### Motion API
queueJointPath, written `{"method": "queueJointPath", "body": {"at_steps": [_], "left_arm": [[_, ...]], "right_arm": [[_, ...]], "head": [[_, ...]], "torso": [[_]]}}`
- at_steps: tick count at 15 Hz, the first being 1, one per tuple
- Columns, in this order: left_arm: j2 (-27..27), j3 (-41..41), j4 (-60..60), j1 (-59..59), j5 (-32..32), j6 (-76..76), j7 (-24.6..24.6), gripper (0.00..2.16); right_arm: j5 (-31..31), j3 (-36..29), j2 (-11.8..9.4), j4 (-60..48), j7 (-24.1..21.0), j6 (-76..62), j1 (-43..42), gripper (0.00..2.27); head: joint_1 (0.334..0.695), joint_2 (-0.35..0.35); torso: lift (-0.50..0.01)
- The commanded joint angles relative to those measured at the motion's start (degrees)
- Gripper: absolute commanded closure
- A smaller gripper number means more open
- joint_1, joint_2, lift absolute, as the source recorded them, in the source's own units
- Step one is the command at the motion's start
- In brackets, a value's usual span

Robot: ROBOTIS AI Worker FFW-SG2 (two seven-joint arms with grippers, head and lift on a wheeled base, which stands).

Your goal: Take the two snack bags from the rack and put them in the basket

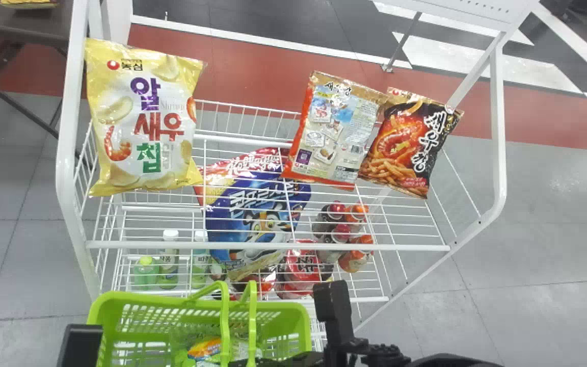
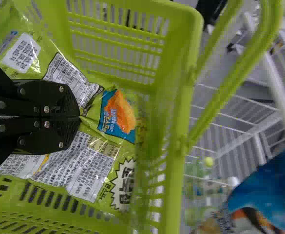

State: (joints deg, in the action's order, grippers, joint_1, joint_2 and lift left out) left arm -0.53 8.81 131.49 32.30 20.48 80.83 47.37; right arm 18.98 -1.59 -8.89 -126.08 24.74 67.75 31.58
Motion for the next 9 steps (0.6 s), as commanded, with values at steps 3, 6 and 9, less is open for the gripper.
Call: {"method": "queueJointPath", "body": {"at_steps": [3,6,9], "left_arm": [[0.7,-0.1,0.2,0.0,0.0,0.3,0.0,1.57],[0.7,0.2,0.2,0.0,-0.1,0.3,-0.2,1.57],[0.7,0.5,0.2,0.0,-0.3,0.2,-0.3,1.57]], "right_arm": [[-2.5,-2.4,-1.6,-3.0,0.2,5.2,1.4,0.0],[-2.2,-6.5,-2.1,-5.3,4.4,8.5,2.0,0.05],[0.1,-10.7,-1.7,-8.3,5.9,5.3,2.2,0.05]], "head": [[0.695,-0.35],[0.695,-0.35],[0.695,-0.35]], "torso": [[-0.009],[-0.009],[-0.009]]}}
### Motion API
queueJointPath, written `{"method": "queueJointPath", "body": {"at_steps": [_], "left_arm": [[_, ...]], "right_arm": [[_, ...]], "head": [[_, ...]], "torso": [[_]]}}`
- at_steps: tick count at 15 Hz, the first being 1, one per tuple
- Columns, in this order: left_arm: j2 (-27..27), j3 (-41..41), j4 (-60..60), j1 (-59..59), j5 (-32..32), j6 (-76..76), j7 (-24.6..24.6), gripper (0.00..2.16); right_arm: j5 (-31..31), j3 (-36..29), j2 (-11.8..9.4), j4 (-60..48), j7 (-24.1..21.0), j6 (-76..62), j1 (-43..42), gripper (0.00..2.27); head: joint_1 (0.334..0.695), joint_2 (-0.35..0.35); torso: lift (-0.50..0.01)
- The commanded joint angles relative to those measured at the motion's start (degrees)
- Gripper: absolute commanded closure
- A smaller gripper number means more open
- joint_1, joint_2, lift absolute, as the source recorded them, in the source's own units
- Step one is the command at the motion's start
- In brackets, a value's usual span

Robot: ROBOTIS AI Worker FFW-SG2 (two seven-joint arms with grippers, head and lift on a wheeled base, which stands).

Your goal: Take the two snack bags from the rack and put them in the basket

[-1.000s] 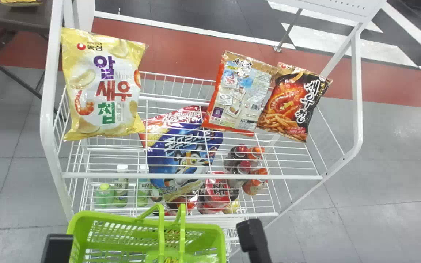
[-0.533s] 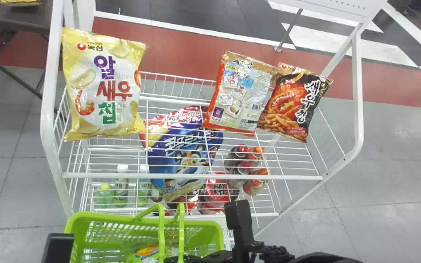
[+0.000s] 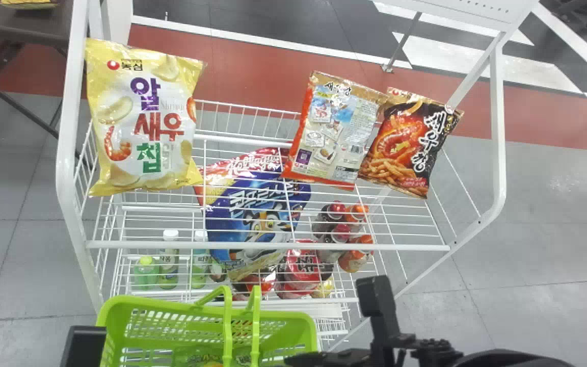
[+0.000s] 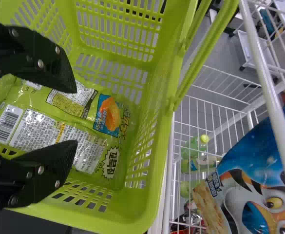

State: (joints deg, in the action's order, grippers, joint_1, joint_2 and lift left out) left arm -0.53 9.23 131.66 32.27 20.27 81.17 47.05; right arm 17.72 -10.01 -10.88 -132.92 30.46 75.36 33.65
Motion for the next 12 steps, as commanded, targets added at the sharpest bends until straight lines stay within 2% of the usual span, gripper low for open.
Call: {"method": "queueJointPath", "body": {"at_steps": [1,4,6,8,12], "left_arm": [[0.7,0.1,0.0,0.0,-0.1,-0.2,0.0,1.57],[0.7,-0.1,0.0,0.2,-0.1,0.0,0.1,1.57],[0.7,-0.1,0.0,0.2,-0.1,0.0,0.0,1.57],[0.7,0.0,-0.2,0.2,-0.1,0.0,0.0,1.57],[0.7,0.3,-0.4,-0.8,-0.1,1.8,0.1,1.57]], "right_arm": [[2.3,-4.0,0.9,-2.0,0.1,-6.0,0.1,0.06],[2.9,-7.5,2.2,-2.1,-3.0,-21.6,-1.9,0.06],[2.8,-8.1,2.2,-1.2,-4.8,-29.5,-4.7,0.06],[1.1,-7.0,2.1,3.0,-5.6,-43.2,-8.5,0.06],[-4.4,-3.7,2.2,11.5,-9.8,-47.4,-16.5,0.05]], "head": [[0.695,-0.35],[0.695,-0.35],[0.695,-0.35],[0.695,-0.35],[0.695,-0.35]], "torso": [[-0.009],[-0.009],[-0.009],[-0.009],[-0.009]]}}
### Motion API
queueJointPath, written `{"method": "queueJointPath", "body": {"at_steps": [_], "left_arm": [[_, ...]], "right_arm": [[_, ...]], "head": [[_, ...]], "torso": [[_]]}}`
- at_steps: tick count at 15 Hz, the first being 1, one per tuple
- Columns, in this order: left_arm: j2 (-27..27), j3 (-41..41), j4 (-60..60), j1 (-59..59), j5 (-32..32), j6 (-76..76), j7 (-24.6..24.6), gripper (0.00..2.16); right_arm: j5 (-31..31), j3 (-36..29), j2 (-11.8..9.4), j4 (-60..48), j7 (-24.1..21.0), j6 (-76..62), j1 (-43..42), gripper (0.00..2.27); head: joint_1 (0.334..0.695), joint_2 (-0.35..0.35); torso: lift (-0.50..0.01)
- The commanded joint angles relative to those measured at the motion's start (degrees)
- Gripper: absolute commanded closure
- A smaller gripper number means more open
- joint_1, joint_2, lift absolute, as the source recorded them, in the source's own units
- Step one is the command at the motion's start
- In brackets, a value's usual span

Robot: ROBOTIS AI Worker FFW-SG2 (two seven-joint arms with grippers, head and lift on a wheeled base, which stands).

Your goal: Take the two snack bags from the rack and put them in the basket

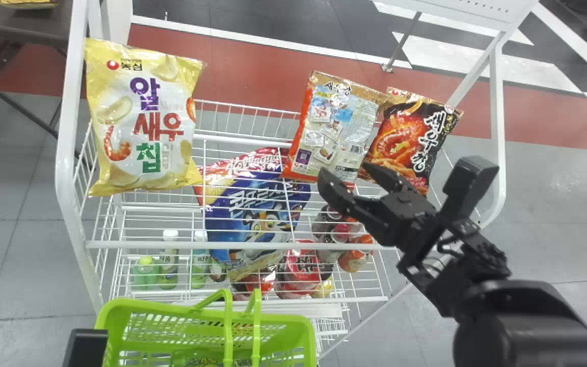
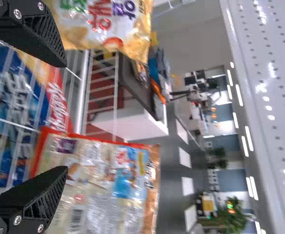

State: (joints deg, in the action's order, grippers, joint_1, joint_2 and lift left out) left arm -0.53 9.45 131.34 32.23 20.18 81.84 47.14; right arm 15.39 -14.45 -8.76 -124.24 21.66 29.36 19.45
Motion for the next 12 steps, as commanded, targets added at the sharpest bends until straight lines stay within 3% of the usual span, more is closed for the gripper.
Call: {"method": "queueJointPath", "body": {"at_steps": [1,5,12], "left_arm": [[0.7,-0.3,0.0,-1.0,0.3,2.0,0.3,1.57],[0.7,-1.4,-0.4,-1.1,0.6,2.1,0.8,1.57],[0.7,-1.9,-1.4,-2.3,0.6,2.1,0.7,1.57]], "right_arm": [[-4.3,2.3,0.1,5.4,-2.3,-2.2,-5.0,0.05],[-8.2,5.0,0.9,14.0,-7.8,-2.2,-12.9,0.05],[-9.9,5.4,0.7,25.4,-9.3,-6.4,-19.9,0.06]], "head": [[0.695,-0.35],[0.695,-0.35],[0.695,-0.35]], "torso": [[-0.009],[-0.009],[-0.009]]}}
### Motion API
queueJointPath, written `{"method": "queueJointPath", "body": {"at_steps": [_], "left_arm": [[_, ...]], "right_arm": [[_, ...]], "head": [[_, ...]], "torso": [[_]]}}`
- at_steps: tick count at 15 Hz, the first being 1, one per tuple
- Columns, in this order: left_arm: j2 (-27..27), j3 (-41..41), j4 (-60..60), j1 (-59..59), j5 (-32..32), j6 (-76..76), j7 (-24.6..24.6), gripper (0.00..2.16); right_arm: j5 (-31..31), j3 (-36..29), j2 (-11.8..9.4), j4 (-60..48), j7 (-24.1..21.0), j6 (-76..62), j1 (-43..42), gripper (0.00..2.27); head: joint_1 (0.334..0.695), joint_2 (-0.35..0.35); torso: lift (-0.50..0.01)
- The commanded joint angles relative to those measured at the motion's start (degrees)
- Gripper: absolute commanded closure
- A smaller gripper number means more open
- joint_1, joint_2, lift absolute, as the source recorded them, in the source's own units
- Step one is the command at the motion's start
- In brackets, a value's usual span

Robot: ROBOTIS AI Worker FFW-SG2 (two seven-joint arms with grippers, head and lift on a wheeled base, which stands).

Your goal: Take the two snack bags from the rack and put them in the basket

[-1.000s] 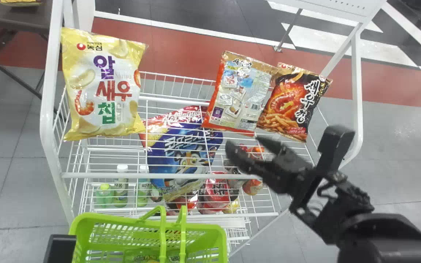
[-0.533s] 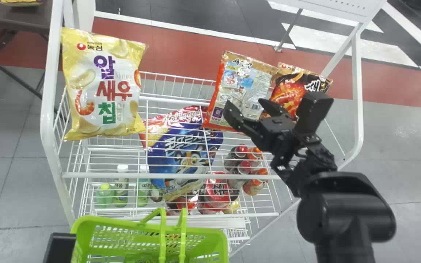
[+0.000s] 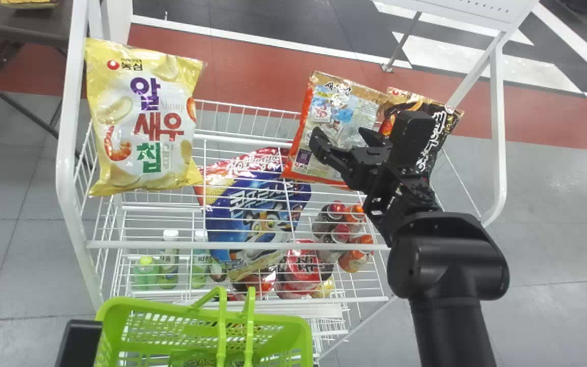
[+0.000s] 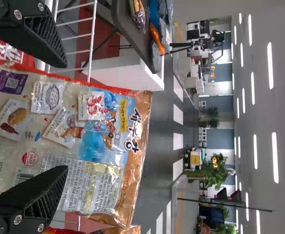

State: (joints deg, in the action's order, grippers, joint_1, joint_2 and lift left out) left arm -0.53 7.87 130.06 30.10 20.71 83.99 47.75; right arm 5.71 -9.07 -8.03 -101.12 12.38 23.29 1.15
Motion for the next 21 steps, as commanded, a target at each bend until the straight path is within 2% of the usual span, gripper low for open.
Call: {"method": "queueJointPath", "body": {"at_steps": [1,6,7,9,10,11,12,18,21], "left_arm": [[0.7,-0.8,-0.4,-0.1,0.4,0.0,0.1,1.57],[0.7,-2.2,-1.7,-0.1,0.9,-1.1,0.8,1.57],[0.7,-2.2,-1.7,-0.1,0.9,-1.2,0.8,1.57],[0.7,-2.4,-2.3,-0.2,0.9,-1.4,0.9,1.57],[0.7,-2.4,-2.3,-0.2,0.9,-1.4,0.9,1.57],[0.7,-2.4,-2.3,-0.2,0.9,-1.4,0.9,1.57],[0.7,-2.4,-2.3,-0.2,0.9,-1.4,0.9,1.57],[0.7,-2.2,-1.4,1.0,0.9,-1.4,0.9,1.57],[0.7,-2.3,-0.7,1.5,0.9,-1.4,0.9,1.57]], "right_arm": [[-0.4,0.1,-0.1,4.1,0.1,-0.3,-3.0,0.06],[-1.4,1.5,-0.2,10.4,0.7,0.6,-7.9,0.07],[-1.7,1.5,-0.3,10.9,1.8,0.6,-8.3,0.14],[-1.5,1.5,-0.3,10.9,3.9,0.6,-8.0,1.02],[-1.6,1.5,-0.3,10.8,4.8,1.1,-7.7,1.59],[-1.5,1.4,-0.4,10.2,5.2,3.0,-7.5,1.94],[-1.4,1.4,-0.5,10.0,5.2,3.0,-7.1,2.08],[-0.6,0.5,-0.6,7.5,6.1,2.5,-4.9,2.22],[0.4,-0.1,-0.8,-1.3,6.1,3.4,-0.1,2.22]], "head": [[0.695,-0.35],[0.695,-0.35],[0.695,-0.35],[0.695,-0.35],[0.695,-0.35],[0.695,-0.35],[0.695,-0.35],[0.695,-0.35],[0.695,-0.35]], "torso": [[-0.009],[-0.009],[-0.009],[-0.009],[-0.009],[-0.009],[-0.009],[-0.009],[-0.009]]}}
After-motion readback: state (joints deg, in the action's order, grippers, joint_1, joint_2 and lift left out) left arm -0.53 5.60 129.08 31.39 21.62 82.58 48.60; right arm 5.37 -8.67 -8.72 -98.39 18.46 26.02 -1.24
